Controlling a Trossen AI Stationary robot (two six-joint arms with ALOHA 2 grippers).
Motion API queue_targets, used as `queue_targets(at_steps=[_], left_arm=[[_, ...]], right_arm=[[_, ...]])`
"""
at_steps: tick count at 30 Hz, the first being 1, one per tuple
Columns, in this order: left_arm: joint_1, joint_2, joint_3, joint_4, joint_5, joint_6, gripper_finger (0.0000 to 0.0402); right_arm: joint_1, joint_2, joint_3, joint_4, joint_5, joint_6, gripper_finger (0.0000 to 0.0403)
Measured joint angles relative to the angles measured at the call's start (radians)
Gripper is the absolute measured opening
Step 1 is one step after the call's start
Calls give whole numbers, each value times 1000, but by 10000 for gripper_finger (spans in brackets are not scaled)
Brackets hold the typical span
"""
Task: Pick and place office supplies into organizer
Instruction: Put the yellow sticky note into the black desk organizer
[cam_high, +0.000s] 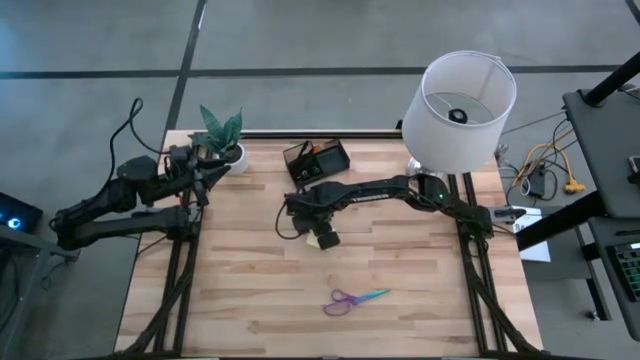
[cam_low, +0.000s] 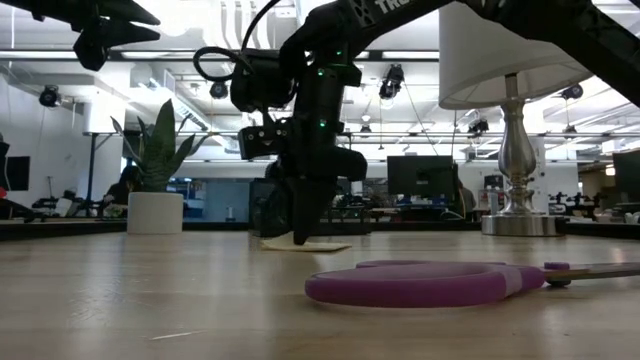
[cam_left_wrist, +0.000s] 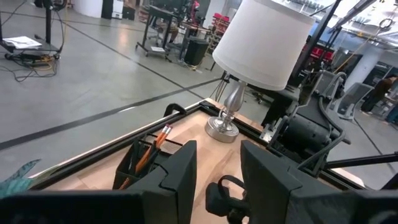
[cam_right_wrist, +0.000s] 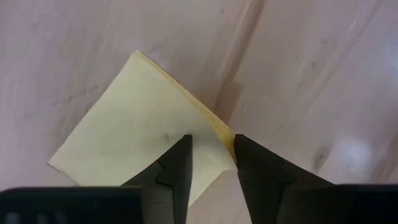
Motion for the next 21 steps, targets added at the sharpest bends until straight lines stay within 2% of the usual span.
queue_targets(at_steps=[7, 11, 17, 21], left_arm=[[0, 2, 0, 0, -2, 5, 106], [0, 5, 0, 0, -5, 5, 106], [0, 6, 0, 0, -7, 9, 106], [0, 6, 0, 0, -7, 40, 106]], right_arm=[[-7, -1, -1, -22, -4, 104, 50], [-14, 0, 4, -35, -23, 222, 15], [-27, -11, 14, -51, -49, 528, 8], [-23, -45, 32, -24, 8, 718, 8]])
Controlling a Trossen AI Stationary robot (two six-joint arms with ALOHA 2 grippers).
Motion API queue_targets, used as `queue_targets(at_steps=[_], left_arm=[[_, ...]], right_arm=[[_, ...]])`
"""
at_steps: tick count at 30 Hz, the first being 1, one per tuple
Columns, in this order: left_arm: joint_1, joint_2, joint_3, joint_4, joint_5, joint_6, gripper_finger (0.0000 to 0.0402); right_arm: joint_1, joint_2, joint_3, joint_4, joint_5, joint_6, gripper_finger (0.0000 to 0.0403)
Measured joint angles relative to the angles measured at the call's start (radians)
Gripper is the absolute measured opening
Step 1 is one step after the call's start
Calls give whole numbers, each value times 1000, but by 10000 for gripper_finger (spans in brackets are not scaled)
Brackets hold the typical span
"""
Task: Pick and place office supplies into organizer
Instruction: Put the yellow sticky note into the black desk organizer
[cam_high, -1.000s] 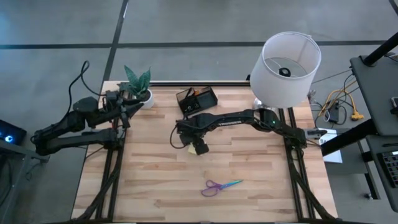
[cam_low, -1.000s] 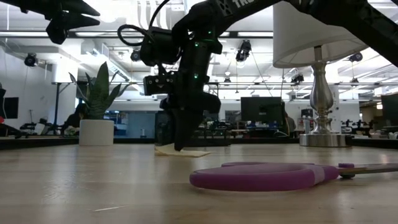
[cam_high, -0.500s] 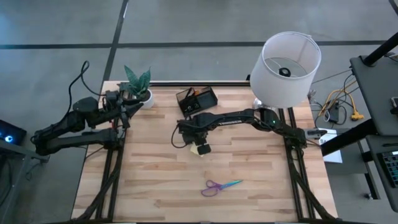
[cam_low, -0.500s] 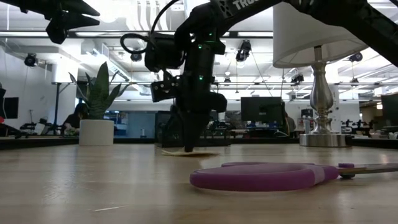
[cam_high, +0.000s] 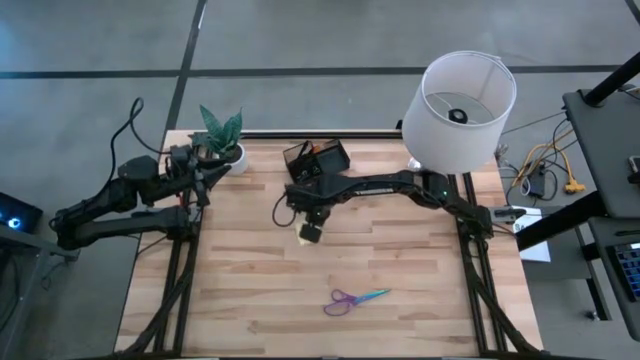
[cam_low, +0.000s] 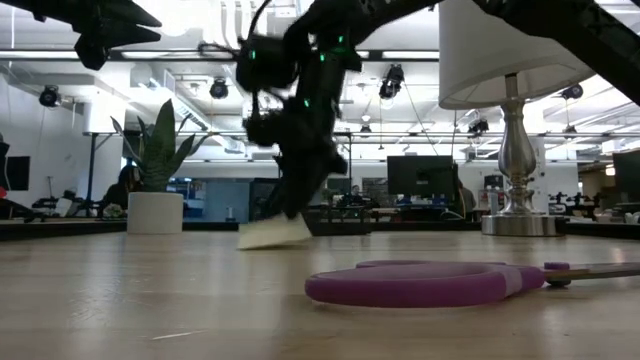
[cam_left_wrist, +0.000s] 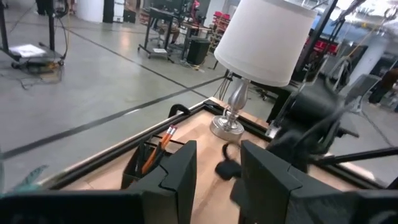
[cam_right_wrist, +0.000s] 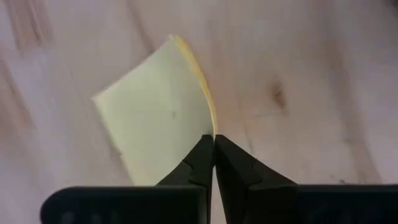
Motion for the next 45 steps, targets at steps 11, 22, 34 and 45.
queue_targets(at_steps=[11, 22, 34, 45], left_arm=[[0, -2, 0, 1, -1, 93, 106], [0, -7, 0, 0, -34, 100, 106], [0, -29, 1, -1, -34, 100, 106], [0, -56, 0, -2, -73, 93, 106]], right_arm=[[12, -36, 174, -354, 392, 369, 8], [-122, -95, 187, -570, 663, 992, 8], [-296, -84, 109, -237, 547, 811, 8], [-297, -82, 40, -169, 537, 813, 9]])
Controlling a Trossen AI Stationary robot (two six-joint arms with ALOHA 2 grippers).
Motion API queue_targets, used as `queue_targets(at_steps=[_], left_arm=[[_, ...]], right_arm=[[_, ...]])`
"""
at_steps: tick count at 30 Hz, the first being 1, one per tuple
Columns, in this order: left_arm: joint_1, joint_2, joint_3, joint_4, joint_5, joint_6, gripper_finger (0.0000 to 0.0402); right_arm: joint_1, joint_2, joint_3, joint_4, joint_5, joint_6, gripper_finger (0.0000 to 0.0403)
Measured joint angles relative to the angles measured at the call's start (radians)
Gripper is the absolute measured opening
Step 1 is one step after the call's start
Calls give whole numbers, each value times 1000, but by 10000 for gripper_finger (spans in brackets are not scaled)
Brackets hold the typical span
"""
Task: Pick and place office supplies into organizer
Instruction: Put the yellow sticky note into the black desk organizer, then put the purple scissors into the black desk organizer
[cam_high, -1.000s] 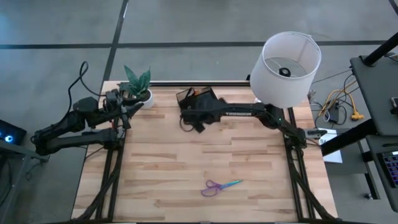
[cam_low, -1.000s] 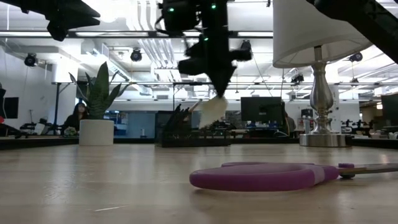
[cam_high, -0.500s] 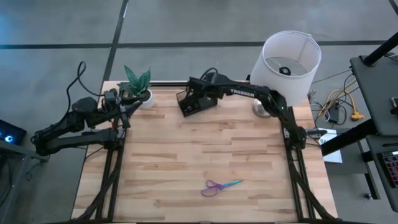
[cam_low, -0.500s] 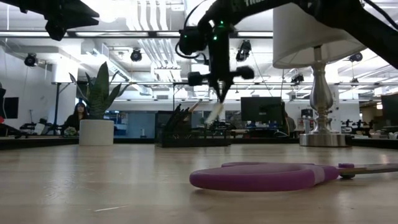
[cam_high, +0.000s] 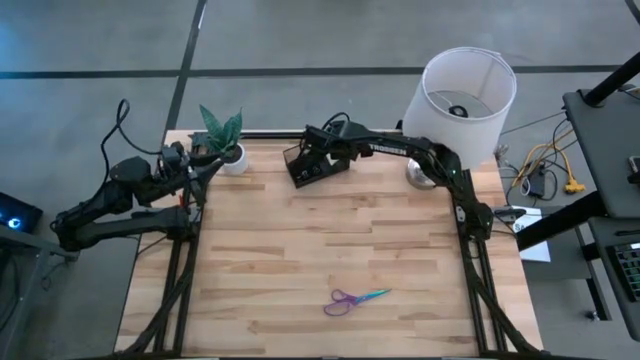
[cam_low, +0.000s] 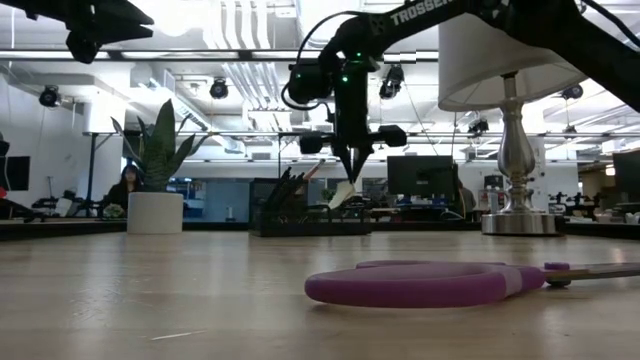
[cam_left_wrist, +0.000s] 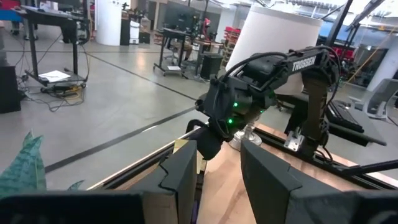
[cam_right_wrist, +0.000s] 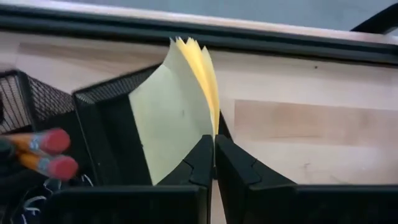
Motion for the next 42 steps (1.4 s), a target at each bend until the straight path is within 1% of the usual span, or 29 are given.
queue_targets(at_steps=[6, 9, 13, 19, 22, 26, 31, 34, 38, 40, 42], left_arm=[[0, 1, 0, 1, -3, -2, 106], [0, 0, 0, 1, -3, -2, 106], [0, 0, 0, 1, -3, -2, 106], [0, 0, 0, 1, -3, -2, 106], [0, 0, 0, 1, -3, -2, 106], [0, 0, 0, 1, -2, 0, 106], [0, 0, 0, 1, -2, 6, 106], [0, -2, 0, 1, -2, 6, 106], [0, -2, 0, 1, -1, 6, 106], [0, -2, 0, 1, 0, 6, 106], [0, -2, 0, 1, 0, 7, 106]], right_arm=[[1, 0, 0, 8, 1, -1, 9], [2, 0, -2, 28, 1, 1, 18], [1, 0, -10, 82, -20, -16, 47], [14, 0, -15, 70, -22, 3, 104], [37, 0, -9, 63, -15, -17, 125], [92, -5, 12, 49, -15, -129, 142], [198, -13, 55, -39, -18, -383, 148], [278, -23, 89, -110, -45, -522, 146], [407, -43, 128, -245, -101, -664, 141], [476, -54, 135, -313, -158, -697, 139], [543, -59, 132, -327, -229, -714, 139]])
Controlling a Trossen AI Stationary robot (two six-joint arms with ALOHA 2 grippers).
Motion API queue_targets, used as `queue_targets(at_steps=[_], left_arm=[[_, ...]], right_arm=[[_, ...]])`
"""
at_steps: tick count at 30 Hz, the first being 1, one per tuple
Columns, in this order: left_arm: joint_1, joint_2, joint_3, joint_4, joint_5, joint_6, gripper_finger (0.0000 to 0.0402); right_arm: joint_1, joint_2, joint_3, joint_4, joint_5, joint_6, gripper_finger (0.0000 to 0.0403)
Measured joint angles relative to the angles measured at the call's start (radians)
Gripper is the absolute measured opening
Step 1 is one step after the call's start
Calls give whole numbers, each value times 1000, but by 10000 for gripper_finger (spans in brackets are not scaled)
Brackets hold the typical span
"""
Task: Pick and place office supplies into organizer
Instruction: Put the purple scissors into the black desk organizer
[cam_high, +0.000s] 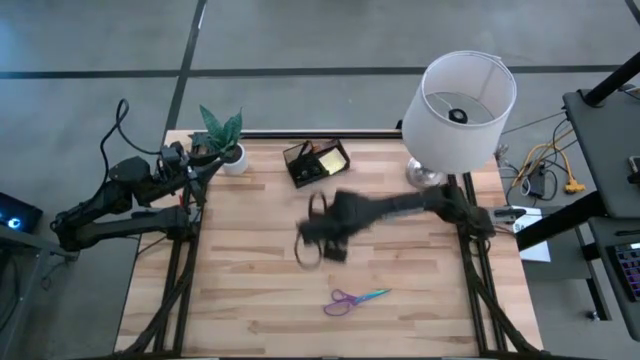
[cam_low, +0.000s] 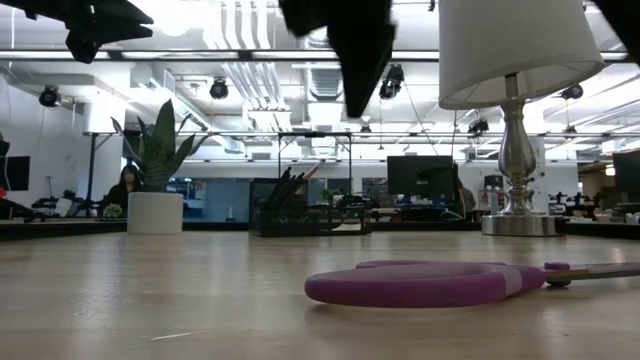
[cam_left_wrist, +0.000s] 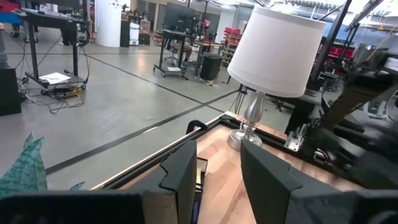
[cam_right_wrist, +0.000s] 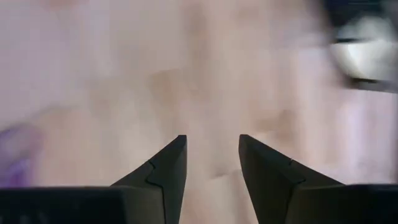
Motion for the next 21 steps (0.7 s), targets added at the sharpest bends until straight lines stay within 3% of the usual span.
queue_targets(at_steps=[4, 10, 21], left_arm=[[0, 2, 0, -1, 0, 0, 106], [0, 6, -1, -2, 0, 0, 106], [0, 6, -1, -31, 6, -3, 106]], right_arm=[[117, 14, -14, 66, -122, 1, 142], [239, 95, -25, 171, -197, 80, 149], [309, 189, -29, 273, -288, 130, 146]])
